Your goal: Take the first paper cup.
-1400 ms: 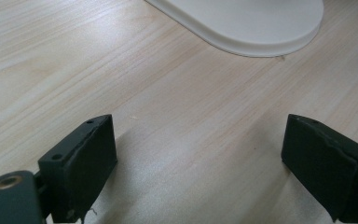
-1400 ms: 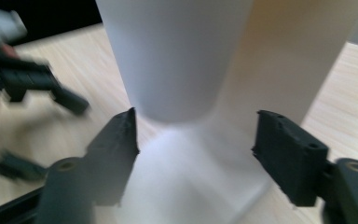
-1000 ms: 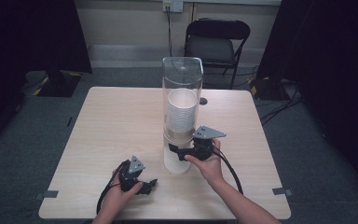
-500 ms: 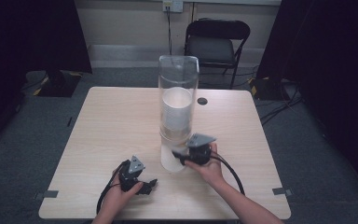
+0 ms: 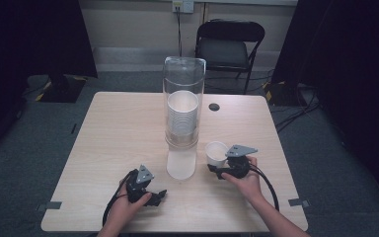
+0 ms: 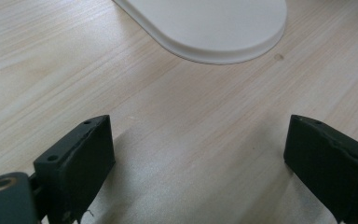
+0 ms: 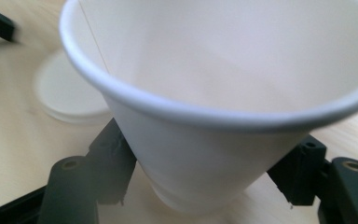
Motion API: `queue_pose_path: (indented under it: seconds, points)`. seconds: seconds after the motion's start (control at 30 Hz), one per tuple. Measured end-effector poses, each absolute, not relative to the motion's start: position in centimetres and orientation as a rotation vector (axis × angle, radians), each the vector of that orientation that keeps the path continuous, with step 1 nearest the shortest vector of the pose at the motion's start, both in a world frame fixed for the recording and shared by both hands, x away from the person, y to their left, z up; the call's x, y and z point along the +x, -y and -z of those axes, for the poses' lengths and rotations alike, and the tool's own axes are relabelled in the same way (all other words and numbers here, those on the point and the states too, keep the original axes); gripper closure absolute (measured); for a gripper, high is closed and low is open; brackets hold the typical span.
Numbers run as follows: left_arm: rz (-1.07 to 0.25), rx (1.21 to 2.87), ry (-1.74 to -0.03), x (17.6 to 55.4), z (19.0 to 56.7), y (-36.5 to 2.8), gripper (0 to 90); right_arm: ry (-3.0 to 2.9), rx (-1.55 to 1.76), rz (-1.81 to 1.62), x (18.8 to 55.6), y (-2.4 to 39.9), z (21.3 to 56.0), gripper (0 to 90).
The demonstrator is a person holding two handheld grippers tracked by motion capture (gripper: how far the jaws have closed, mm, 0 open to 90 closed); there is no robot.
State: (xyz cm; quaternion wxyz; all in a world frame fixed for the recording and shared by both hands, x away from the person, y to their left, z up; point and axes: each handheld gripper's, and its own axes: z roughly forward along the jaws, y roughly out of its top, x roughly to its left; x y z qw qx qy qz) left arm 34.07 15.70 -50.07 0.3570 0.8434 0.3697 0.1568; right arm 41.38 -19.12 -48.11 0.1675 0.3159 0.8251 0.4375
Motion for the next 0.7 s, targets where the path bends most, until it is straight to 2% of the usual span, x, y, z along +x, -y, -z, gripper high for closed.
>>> queue_pose_path:
  seconds: [0.27,0.37,0.43,0.5,0.7]
  points:
    - [-0.404,2.176,-0.955,34.1,50.1,-15.7,7.9,-2.299,1.006,-1.184,42.4,21.4,49.5,29.9]
    - [-0.403,2.176,-0.955,34.1,50.1,-15.7,7.9,-2.304,1.003,-1.161,42.3,21.2,49.7,20.2]
    - [-0.403,2.177,-0.955,34.1,50.1,-15.7,7.9,-2.307,1.006,-1.141,42.2,21.2,49.7,19.4]
    - [-0.403,2.176,-0.955,34.1,50.1,-15.7,7.9,-2.311,1.005,-1.118,41.6,21.7,49.5,14.4]
    - [-0.402,2.176,-0.956,34.1,50.1,-15.7,7.9,-2.296,1.05,-1.058,40.1,24.1,49.0,14.8]
